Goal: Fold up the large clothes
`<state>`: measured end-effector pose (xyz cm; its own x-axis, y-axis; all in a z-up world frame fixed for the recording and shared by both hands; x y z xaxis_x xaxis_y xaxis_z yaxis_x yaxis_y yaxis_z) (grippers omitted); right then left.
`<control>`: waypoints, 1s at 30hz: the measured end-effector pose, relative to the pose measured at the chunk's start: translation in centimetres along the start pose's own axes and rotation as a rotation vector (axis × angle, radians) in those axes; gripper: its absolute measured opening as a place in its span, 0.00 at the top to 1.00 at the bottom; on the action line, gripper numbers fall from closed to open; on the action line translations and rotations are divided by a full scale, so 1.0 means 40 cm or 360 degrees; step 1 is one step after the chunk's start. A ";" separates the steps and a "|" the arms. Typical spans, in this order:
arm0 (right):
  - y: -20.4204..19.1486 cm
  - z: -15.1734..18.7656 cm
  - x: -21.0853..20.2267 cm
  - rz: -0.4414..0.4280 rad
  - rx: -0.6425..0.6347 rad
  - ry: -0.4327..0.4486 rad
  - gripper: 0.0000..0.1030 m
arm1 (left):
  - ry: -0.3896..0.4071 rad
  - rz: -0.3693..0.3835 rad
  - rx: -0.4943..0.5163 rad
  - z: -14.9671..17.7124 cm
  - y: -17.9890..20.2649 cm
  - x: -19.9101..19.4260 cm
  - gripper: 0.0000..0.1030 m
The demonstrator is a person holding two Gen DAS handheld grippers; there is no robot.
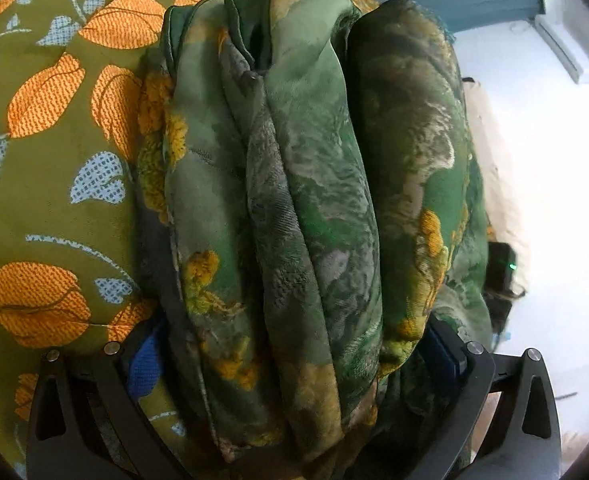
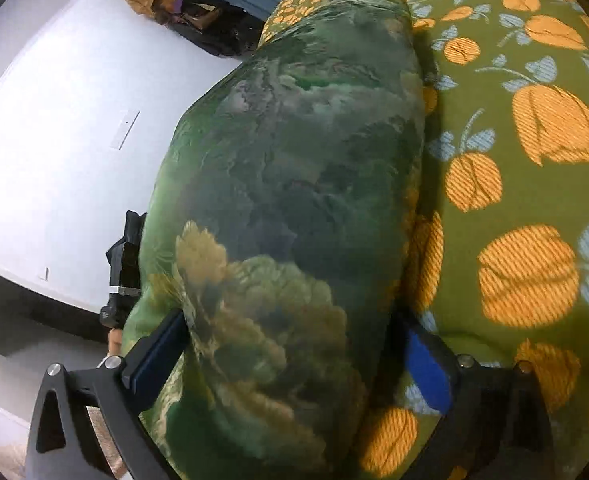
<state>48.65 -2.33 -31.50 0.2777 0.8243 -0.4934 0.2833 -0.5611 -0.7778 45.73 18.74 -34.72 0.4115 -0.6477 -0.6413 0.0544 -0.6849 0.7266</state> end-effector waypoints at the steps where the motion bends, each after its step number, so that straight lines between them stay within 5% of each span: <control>1: -0.014 -0.002 -0.004 0.0064 -0.0070 0.0011 0.23 | 0.0006 -0.0026 0.0014 0.002 0.005 0.000 0.07; 4: -0.071 -0.001 -0.032 0.0216 -0.0314 0.0044 0.37 | 0.0050 -0.0073 0.0103 0.011 0.042 -0.027 0.31; 9: -0.193 -0.007 -0.102 0.0169 -0.0533 0.0175 0.42 | 0.0161 -0.0045 0.0164 0.014 0.112 -0.094 0.40; 17: -0.294 -0.195 -0.153 0.0008 -0.0599 0.0380 0.42 | 0.0379 -0.0013 0.0303 -0.180 0.277 -0.145 0.40; 26: -0.104 -0.417 -0.017 0.0006 -0.0390 0.0328 0.42 | 0.0346 -0.0141 0.0316 -0.406 0.235 0.053 0.38; 29: -0.010 -0.430 0.054 0.0030 -0.0246 0.0236 0.38 | 0.0290 -0.0250 0.0236 -0.415 0.141 0.120 0.23; 30: 0.041 -0.414 0.090 0.0057 -0.0140 0.0151 0.28 | 0.0285 -0.0303 0.0178 -0.408 0.097 0.139 0.10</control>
<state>65.31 -1.54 -28.11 0.3737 0.7950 -0.4778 0.3500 -0.5979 -0.7211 63.08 17.94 -31.44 0.5581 -0.4415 -0.7026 0.0492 -0.8276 0.5591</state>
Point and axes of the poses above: each gripper's, at about its wrist camera, not at the fingertips, and x roughly the way its jaws point, y to its right, z to its underside, the point moved 9 cm from there along x, roughly the way its jaws point, and after that the axes turned 8 degrees about y, right-handed, at the moved point
